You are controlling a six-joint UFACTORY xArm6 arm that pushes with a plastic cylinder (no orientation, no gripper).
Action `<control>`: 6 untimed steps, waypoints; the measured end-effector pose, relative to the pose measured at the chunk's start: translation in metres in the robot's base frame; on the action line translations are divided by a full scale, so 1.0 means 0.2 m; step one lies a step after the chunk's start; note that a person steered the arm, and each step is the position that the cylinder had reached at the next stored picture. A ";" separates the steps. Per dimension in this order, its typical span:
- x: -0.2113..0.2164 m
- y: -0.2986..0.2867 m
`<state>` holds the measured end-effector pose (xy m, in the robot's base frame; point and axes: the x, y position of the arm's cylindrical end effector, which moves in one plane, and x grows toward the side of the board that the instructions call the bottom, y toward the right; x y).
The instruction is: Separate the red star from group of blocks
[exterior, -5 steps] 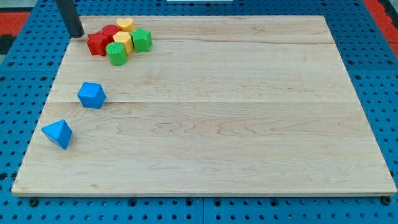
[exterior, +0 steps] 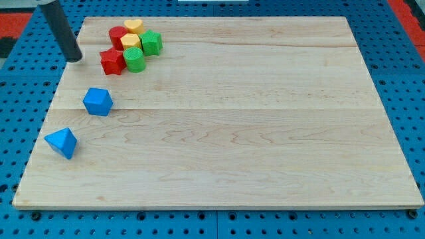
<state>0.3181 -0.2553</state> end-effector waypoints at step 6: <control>0.13 0.41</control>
